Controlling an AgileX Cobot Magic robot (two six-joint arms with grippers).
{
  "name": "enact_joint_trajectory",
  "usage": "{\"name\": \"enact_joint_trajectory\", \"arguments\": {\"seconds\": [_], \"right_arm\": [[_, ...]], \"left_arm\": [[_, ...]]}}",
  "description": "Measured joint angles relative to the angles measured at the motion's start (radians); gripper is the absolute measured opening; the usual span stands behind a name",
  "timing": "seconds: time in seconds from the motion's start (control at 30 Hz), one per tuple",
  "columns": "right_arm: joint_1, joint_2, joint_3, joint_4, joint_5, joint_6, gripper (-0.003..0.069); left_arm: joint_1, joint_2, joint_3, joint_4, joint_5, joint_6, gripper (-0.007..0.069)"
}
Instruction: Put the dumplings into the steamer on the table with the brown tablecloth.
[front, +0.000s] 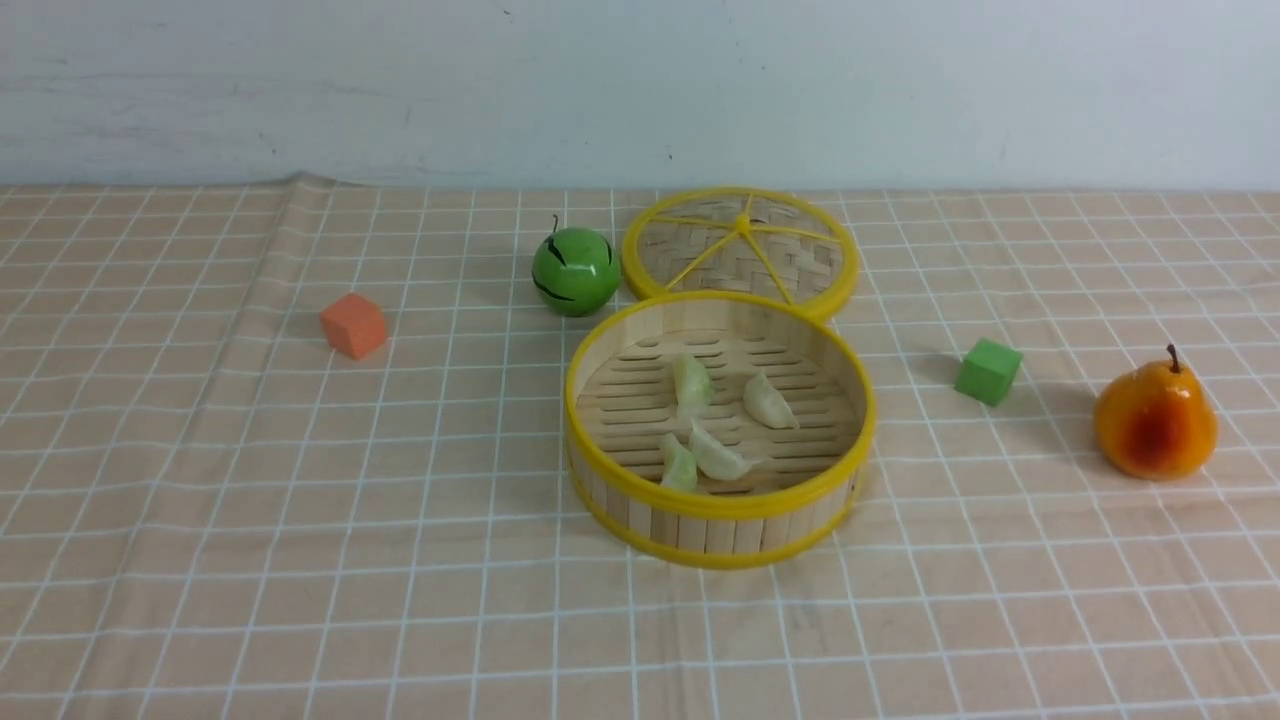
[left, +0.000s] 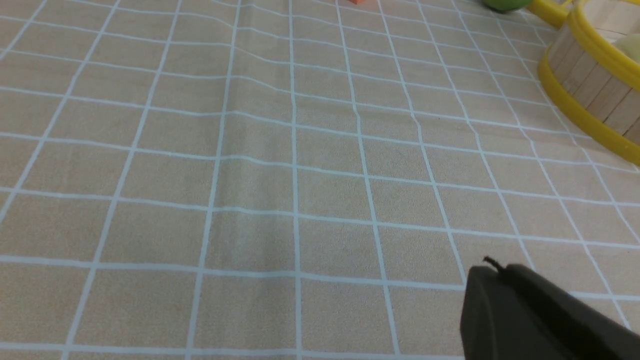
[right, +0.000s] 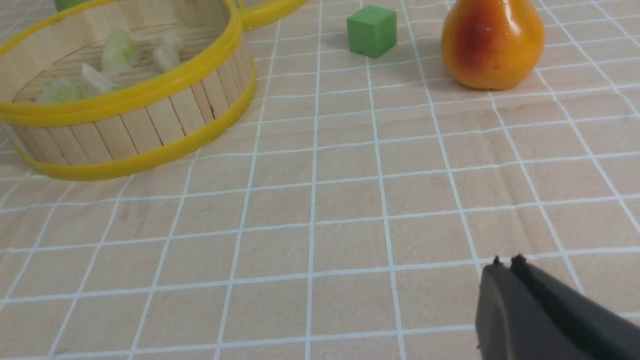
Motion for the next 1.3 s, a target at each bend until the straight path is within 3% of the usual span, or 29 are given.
{"name": "enact_joint_trajectory", "arguments": {"seconds": [1.3], "right_arm": [[0.0,0.0,0.0,0.0,0.0,0.002,0.0004]], "left_arm": [[0.0,0.0,0.0,0.0,0.0,0.0,0.0038]]}}
